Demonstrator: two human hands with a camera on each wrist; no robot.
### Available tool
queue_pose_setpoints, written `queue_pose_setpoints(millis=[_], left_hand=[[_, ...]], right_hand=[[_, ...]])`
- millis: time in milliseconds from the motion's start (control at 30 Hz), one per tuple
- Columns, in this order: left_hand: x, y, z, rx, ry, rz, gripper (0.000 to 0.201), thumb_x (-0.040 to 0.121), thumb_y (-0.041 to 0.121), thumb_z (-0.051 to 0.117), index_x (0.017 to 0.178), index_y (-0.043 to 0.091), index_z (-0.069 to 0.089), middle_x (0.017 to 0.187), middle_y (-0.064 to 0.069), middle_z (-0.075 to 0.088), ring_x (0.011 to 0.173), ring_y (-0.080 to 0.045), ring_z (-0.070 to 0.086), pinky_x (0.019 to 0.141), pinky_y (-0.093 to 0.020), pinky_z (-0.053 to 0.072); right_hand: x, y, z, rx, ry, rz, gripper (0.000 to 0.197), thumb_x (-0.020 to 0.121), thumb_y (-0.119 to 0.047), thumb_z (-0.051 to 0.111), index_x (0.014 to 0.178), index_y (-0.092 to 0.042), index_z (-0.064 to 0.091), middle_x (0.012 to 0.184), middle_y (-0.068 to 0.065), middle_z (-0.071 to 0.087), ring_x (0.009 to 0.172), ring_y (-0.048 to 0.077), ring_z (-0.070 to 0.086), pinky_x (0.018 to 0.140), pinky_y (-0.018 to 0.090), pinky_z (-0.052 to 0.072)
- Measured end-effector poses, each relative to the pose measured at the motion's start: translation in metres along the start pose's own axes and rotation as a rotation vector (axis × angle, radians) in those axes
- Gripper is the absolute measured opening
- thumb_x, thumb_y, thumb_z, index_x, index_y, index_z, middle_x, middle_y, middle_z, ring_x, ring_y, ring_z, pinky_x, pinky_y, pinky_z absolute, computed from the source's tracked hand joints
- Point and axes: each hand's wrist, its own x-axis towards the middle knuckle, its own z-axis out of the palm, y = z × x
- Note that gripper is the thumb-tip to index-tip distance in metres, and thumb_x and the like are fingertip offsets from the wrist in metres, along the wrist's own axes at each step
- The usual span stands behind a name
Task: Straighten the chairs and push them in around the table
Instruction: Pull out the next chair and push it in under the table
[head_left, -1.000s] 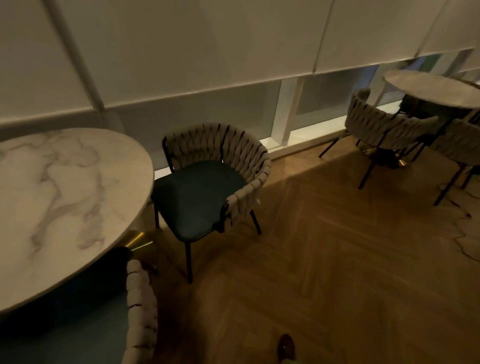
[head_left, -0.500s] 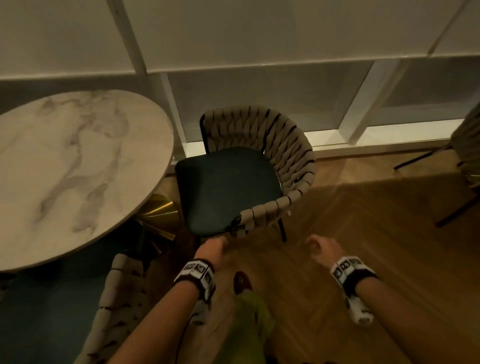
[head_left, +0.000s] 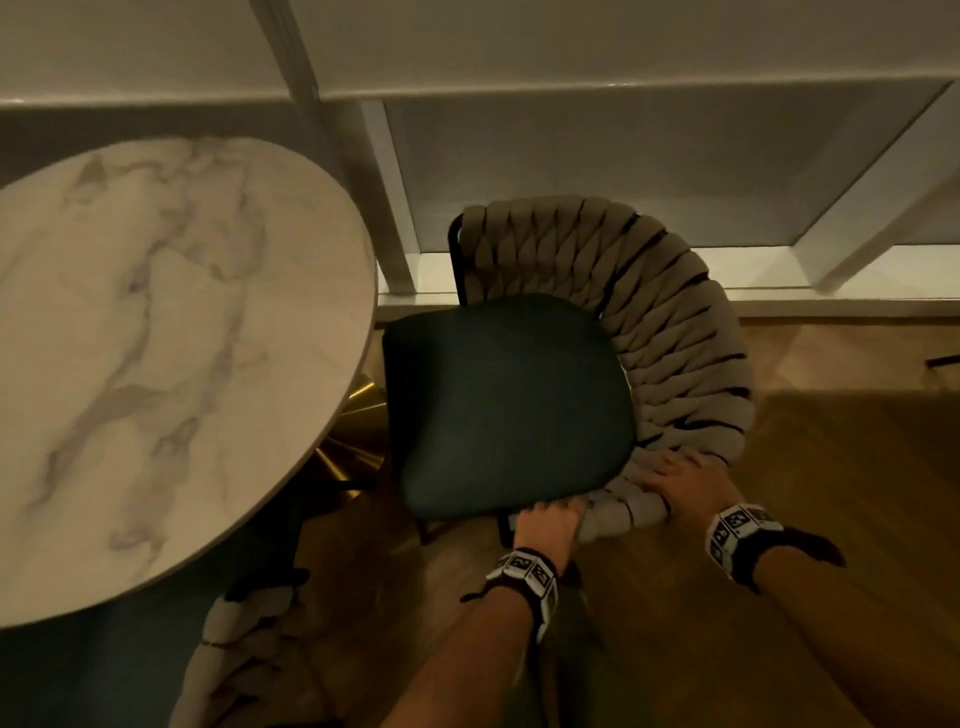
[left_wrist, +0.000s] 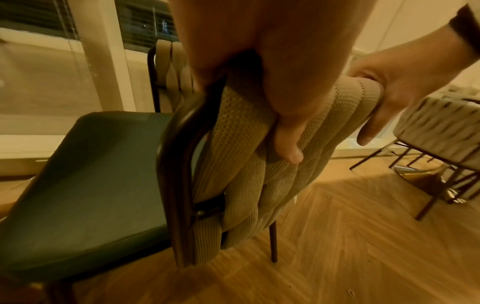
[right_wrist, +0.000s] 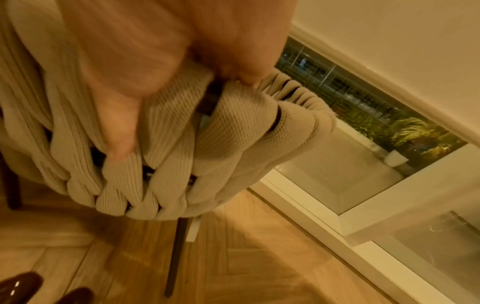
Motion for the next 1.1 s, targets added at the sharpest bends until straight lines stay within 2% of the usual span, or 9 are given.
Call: queue_pose_setpoints(millis=[67,100,167,233,367,533,666,866,1100], left_hand=[[0.003,-0.006,-0.003,-0.046,-0.056,0.032,0.060,0.088,0.011,0.061,0.141,0.013,0.033,0.125,-0.020,0.059,0.111,-0.039,0.059,0.089,-0.047,0.049],[0.004,-0.009,-0.004,-0.050,-0.076,0.040,0.061,0.088,0.013,0.062,0.141,0.015,0.032,0.123,-0.019,0.060,0.110,-0.039,0.059,0.088,-0.047,0.049],[0.004,-0.014,-0.008,-0.055,-0.104,0.040,0.056,0.090,0.015,0.058,0.140,0.017,0.033,0.121,-0.019,0.060,0.109,-0.039,0.059,0.088,-0.047,0.049],[0.003,-0.021,-0.012,-0.077,-0.111,0.019,0.051,0.091,0.014,0.055,0.138,0.018,0.036,0.120,-0.019,0.061,0.108,-0.039,0.059,0.087,-0.047,0.050],[0.002,-0.040,-0.019,-0.086,-0.110,-0.025,0.053,0.088,0.013,0.057,0.136,0.024,0.038,0.119,-0.016,0.063,0.106,-0.038,0.062,0.086,-0.047,0.051],[0.005,-0.067,-0.030,-0.081,-0.080,-0.066,0.042,0.092,0.012,0.051,0.130,0.028,0.043,0.118,-0.011,0.064,0.106,-0.034,0.062,0.087,-0.044,0.051],[0.009,-0.090,-0.041,-0.015,-0.054,-0.078,0.042,0.093,0.013,0.049,0.131,0.031,0.042,0.118,-0.010,0.064,0.106,-0.032,0.062,0.087,-0.042,0.050],[0.013,-0.122,-0.053,0.027,-0.047,-0.062,0.046,0.093,0.016,0.047,0.134,0.035,0.041,0.126,-0.008,0.060,0.114,-0.031,0.058,0.090,-0.042,0.047],[0.011,-0.124,-0.051,0.007,-0.016,-0.076,0.042,0.093,0.014,0.049,0.129,0.033,0.045,0.121,-0.006,0.063,0.110,-0.029,0.060,0.088,-0.041,0.049]], right_hand=[[0.007,0.005,0.000,-0.044,-0.038,-0.049,0.043,0.088,-0.039,0.056,0.130,-0.043,0.045,0.135,-0.005,0.053,0.124,0.018,0.048,0.105,0.037,0.037],[0.009,0.007,0.001,-0.055,-0.038,-0.065,0.037,0.088,-0.040,0.055,0.124,-0.045,0.049,0.124,-0.007,0.061,0.115,0.015,0.055,0.100,0.034,0.041],[0.010,0.003,0.002,-0.029,-0.054,-0.070,0.033,0.087,-0.038,0.055,0.119,-0.044,0.052,0.113,-0.010,0.066,0.108,0.013,0.059,0.100,0.033,0.039],[0.010,-0.004,0.000,0.013,-0.052,-0.065,0.038,0.084,-0.036,0.058,0.121,-0.044,0.053,0.115,-0.011,0.066,0.110,0.013,0.058,0.104,0.035,0.033],[0.017,-0.020,-0.010,0.091,-0.035,-0.060,0.044,0.081,-0.032,0.062,0.123,-0.042,0.054,0.122,-0.012,0.064,0.114,0.015,0.057,0.104,0.037,0.029],[0.033,-0.036,-0.026,0.116,-0.043,-0.080,0.047,0.083,-0.032,0.060,0.128,-0.040,0.049,0.126,-0.010,0.061,0.113,0.015,0.057,0.100,0.037,0.032],[0.046,-0.050,-0.042,0.097,-0.036,-0.072,0.046,0.084,-0.032,0.058,0.128,-0.037,0.047,0.121,-0.007,0.063,0.109,0.016,0.058,0.099,0.037,0.033],[0.057,-0.075,-0.062,0.177,-0.022,-0.018,0.038,0.085,-0.034,0.059,0.122,-0.035,0.051,0.115,-0.005,0.065,0.106,0.017,0.060,0.100,0.039,0.032],[0.054,-0.079,-0.066,0.204,0.013,-0.006,0.040,0.085,-0.031,0.061,0.124,-0.035,0.051,0.113,-0.004,0.067,0.106,0.017,0.060,0.100,0.037,0.032]])
